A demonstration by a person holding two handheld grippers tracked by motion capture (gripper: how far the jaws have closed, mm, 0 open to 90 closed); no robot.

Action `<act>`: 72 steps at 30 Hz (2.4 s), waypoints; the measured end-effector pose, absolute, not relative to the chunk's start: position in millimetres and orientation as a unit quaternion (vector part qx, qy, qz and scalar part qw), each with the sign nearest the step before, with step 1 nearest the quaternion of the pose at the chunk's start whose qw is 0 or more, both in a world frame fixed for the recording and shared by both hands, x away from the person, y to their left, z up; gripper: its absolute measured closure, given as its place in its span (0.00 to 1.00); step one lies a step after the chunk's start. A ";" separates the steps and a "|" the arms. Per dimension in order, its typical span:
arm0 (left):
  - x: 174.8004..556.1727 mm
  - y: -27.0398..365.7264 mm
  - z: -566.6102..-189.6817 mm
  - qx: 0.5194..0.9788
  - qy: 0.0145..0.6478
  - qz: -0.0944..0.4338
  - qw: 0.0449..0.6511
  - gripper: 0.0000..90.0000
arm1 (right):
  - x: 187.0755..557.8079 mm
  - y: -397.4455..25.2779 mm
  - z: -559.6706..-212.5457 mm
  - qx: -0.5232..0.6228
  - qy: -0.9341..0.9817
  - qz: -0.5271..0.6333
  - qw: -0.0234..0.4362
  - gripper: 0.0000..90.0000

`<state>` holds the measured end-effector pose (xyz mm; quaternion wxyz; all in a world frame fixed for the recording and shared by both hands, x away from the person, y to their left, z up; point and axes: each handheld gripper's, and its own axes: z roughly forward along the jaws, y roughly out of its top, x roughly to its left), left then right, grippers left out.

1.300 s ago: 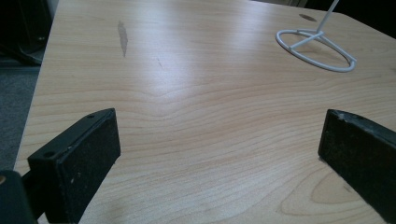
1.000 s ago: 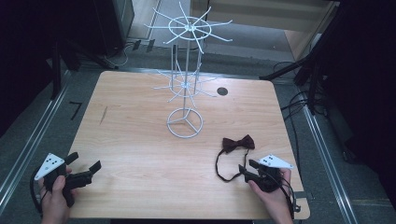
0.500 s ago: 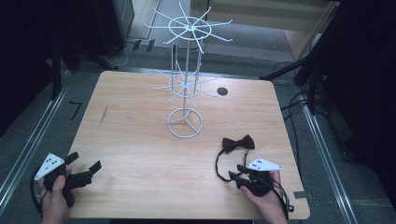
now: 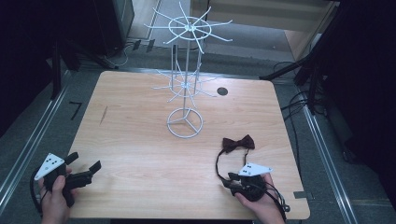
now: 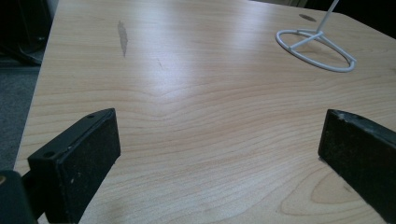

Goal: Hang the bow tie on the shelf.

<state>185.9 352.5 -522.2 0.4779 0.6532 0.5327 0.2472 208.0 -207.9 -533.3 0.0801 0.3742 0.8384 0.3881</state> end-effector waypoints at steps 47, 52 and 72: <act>185.9 352.7 -522.4 0.652 0.534 0.248 0.479 0.00 | 255.8 -166.5 -460.5 0.391 0.731 0.520 0.206 1.00; 185.7 352.6 -522.3 0.651 0.534 0.248 0.478 0.00 | 263.1 -161.9 -452.2 0.399 0.713 0.533 0.219 1.00; 185.7 352.9 -522.4 0.650 0.534 0.249 0.480 0.00 | 291.8 -159.1 -399.8 0.406 0.662 0.575 0.257 1.00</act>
